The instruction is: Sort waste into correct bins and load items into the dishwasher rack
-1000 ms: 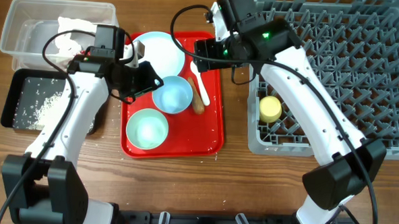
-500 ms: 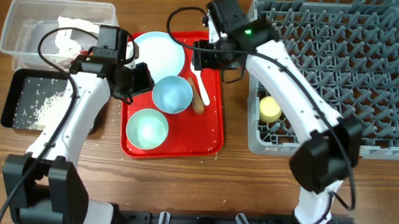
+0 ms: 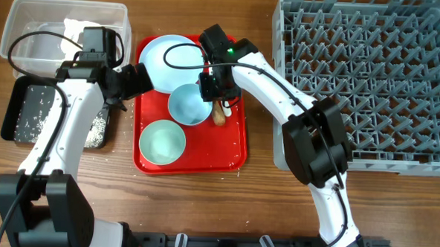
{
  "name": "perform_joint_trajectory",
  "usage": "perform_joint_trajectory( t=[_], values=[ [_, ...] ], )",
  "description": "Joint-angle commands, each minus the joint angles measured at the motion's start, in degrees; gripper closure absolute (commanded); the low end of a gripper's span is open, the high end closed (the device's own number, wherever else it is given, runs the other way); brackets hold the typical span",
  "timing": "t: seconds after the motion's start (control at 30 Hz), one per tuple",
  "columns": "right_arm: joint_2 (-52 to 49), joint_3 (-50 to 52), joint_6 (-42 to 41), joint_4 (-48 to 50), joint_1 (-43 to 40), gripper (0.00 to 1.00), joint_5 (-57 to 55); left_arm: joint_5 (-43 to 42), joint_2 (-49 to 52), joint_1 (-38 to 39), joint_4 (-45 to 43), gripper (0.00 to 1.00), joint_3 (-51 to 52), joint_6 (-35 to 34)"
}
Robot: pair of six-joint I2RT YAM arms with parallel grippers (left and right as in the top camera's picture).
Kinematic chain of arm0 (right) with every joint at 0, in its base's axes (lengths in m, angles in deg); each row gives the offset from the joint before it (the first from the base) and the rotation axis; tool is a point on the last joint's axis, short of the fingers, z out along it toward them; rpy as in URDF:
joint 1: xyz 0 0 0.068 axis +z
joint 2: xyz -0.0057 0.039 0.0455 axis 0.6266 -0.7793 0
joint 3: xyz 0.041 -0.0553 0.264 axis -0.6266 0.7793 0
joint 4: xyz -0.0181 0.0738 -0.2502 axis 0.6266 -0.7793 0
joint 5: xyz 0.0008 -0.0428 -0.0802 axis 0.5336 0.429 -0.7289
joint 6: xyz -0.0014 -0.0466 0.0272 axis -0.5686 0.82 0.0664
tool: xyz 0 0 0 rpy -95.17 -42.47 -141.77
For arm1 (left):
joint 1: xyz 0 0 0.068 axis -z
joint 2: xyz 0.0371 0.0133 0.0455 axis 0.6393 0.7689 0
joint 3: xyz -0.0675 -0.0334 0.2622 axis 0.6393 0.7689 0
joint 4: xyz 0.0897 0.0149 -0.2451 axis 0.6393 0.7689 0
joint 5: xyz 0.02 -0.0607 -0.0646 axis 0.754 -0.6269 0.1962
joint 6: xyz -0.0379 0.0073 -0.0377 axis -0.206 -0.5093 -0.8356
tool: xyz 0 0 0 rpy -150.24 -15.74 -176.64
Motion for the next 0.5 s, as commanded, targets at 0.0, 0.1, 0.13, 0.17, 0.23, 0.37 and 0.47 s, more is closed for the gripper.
perform_joint_trajectory(
  t=[0.0, 0.1, 0.13, 0.17, 0.23, 0.37, 0.47],
  values=[
    [-1.31, -0.9, -0.59, 0.39, 0.5, 0.74, 0.55, 7.96, -0.83, -0.37, -0.85, 0.0, -0.39, 0.35],
    [-1.31, -0.9, -0.59, 0.39, 0.5, 0.91, 0.55, 12.09, -0.81, -0.46, -1.42, 0.0, -0.39, 0.35],
    [-1.31, -0.9, -1.68, 0.39, 0.5, 0.96, 0.26, 12.04, -0.81, -0.46, -1.42, 0.0, -0.39, 0.35],
    [-1.31, -0.9, -2.1, 0.44, 0.5, 0.96, 0.09, 12.04, -0.83, -0.46, -1.42, 0.0, -0.39, 0.35],
    [-1.27, -0.94, -3.13, 0.66, 0.46, 0.96, 0.13, 12.04, -0.81, -0.46, -1.42, 0.0, -0.39, 0.35],
    [5.44, -2.51, -1.2, 0.28, -0.63, 0.96, 0.39, 12.04, -0.81, -0.46, -1.42, 0.01, -0.39, 0.35],
    [17.22, -3.06, 0.09, 0.35, -3.5, 0.96, -6.84, 12.04, -0.83, -0.46, -1.42, 0.0, -0.39, 0.35]
  ],
)
